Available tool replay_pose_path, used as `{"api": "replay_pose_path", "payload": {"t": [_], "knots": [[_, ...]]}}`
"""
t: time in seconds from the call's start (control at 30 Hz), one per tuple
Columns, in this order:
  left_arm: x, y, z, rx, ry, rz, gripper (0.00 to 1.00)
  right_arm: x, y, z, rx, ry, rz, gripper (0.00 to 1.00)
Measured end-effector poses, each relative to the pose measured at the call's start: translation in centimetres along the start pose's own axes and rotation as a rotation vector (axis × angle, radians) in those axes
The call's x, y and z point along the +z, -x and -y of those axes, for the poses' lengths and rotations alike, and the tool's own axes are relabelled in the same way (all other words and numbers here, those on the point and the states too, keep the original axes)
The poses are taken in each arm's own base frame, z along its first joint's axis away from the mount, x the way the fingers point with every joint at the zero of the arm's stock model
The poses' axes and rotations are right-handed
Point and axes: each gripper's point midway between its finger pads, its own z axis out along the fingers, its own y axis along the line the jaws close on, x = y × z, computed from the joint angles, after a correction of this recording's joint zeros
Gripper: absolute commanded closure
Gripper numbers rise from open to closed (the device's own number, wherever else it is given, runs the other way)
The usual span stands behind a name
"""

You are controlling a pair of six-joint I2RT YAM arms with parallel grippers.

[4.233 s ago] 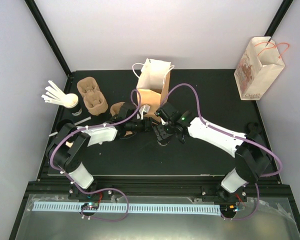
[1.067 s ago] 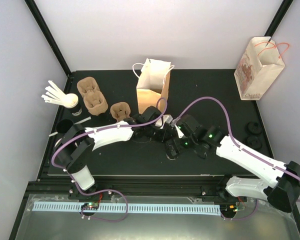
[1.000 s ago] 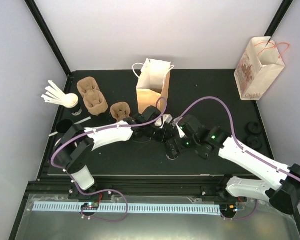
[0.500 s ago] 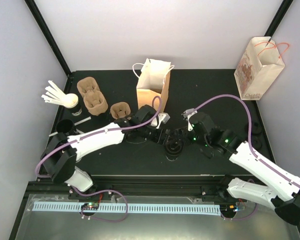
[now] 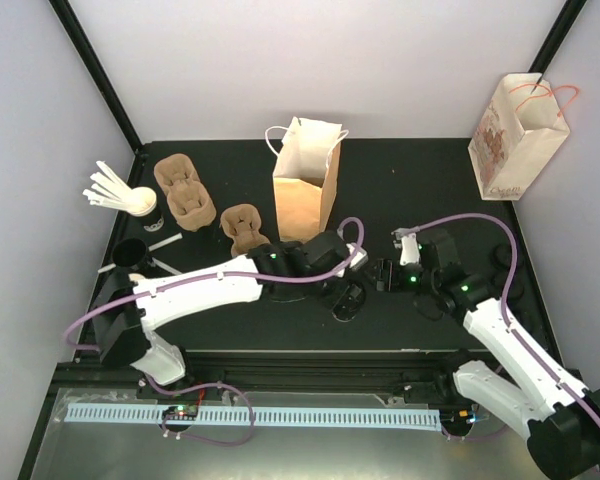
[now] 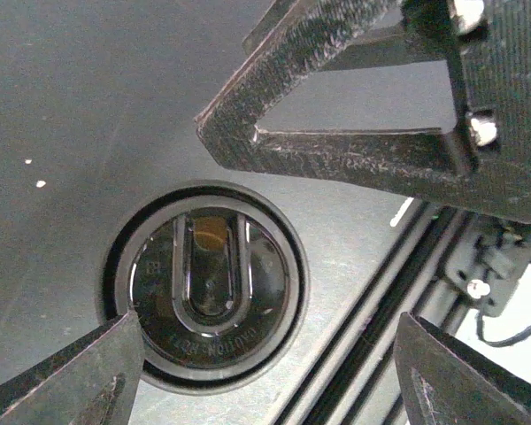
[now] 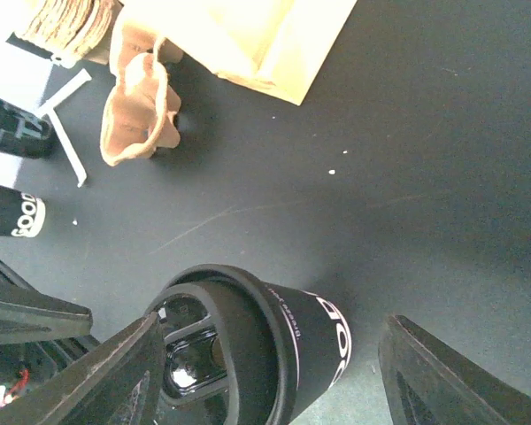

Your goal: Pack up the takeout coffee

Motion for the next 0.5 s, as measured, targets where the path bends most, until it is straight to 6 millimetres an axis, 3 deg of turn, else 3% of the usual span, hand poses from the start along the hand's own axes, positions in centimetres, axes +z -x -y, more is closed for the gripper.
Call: {"api": "replay_pose_path", "payload": {"t": [0.23,0.37,0.5], "knots": [[1.8,-0.7,-1.2,0.066,0.189,-0.105,0.15,2.1,-0.8,1.2,0.123,0.132,-0.043,0.41],[2.5,-1.1,-1.7,0.075,0.231,-0.151,0.16,3.2,-2.2,1.7,0.176,0.18,-0.092,0.44],[3.2,-1.4,-1.9,0.076,0.244,-0.185,0.18,3.4,-2.0,1.9,0.193,0.218,-0.079,0.45]]}}
